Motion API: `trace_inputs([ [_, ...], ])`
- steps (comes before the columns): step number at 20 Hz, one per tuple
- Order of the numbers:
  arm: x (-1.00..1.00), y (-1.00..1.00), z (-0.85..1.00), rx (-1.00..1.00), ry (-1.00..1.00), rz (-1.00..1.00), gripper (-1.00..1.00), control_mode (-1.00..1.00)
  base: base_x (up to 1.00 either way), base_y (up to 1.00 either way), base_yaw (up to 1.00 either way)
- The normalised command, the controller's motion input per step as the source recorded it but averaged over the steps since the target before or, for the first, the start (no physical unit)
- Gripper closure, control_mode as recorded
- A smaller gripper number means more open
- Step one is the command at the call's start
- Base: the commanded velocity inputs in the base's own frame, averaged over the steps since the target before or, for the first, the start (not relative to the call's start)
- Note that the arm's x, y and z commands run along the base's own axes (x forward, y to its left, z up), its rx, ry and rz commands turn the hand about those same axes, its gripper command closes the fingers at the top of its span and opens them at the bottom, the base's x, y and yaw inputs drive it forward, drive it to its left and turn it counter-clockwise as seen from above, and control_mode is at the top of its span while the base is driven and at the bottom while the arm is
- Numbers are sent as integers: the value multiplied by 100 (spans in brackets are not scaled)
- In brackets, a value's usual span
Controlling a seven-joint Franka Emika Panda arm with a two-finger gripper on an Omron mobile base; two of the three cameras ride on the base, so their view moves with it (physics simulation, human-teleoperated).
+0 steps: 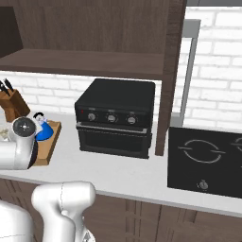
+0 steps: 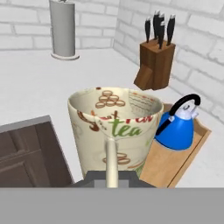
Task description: Pick the kettle from the counter and place it on the tray. Then pick the mug from the cabinet and place it on the tray. Then close the cabinet doors.
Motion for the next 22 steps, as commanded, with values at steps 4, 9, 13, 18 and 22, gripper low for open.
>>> trace_inputs([
  [4,29,18,-26,0,0,2,100,-100,0,0,0],
  [9,34,12,-22,0,1,1,100,-100,0,0,0],
  [13,27,8,-33,0,18,6,100,-100,0,0,0],
  [18,13,5,-28,0,19,13,100,-100,0,0,0],
  [22,19,13,-13,0,3,11,100,-100,0,0,0],
])
